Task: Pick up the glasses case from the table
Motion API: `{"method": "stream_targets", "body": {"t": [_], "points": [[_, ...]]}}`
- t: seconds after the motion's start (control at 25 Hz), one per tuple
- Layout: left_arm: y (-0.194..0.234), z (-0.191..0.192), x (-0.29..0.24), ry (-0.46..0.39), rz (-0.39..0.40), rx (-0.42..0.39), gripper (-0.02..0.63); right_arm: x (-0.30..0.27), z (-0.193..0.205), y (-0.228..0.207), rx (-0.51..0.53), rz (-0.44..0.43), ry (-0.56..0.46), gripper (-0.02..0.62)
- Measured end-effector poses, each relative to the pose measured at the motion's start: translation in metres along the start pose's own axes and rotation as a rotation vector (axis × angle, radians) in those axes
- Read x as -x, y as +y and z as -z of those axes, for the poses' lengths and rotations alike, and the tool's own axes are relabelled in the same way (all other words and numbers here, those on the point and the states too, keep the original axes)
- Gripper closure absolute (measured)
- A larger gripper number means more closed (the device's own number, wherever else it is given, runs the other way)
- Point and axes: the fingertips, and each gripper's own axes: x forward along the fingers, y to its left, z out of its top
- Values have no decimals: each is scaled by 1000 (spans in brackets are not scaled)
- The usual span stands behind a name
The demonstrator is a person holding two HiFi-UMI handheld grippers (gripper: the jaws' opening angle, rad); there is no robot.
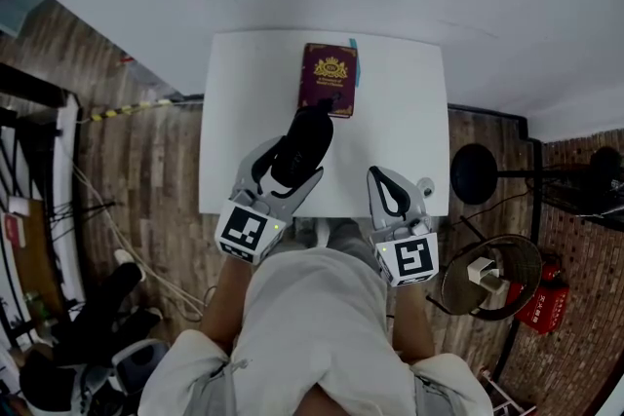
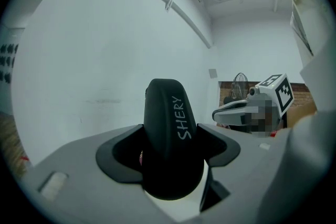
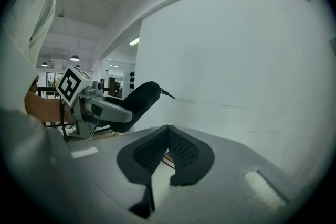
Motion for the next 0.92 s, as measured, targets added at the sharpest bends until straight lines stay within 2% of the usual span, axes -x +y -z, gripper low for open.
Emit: {"method": "stream_targets", "body": {"t": [0.92], "points": [[1,-2,11,-20,-3,4,266,2,-9,10,4,15,-9,594]]}}
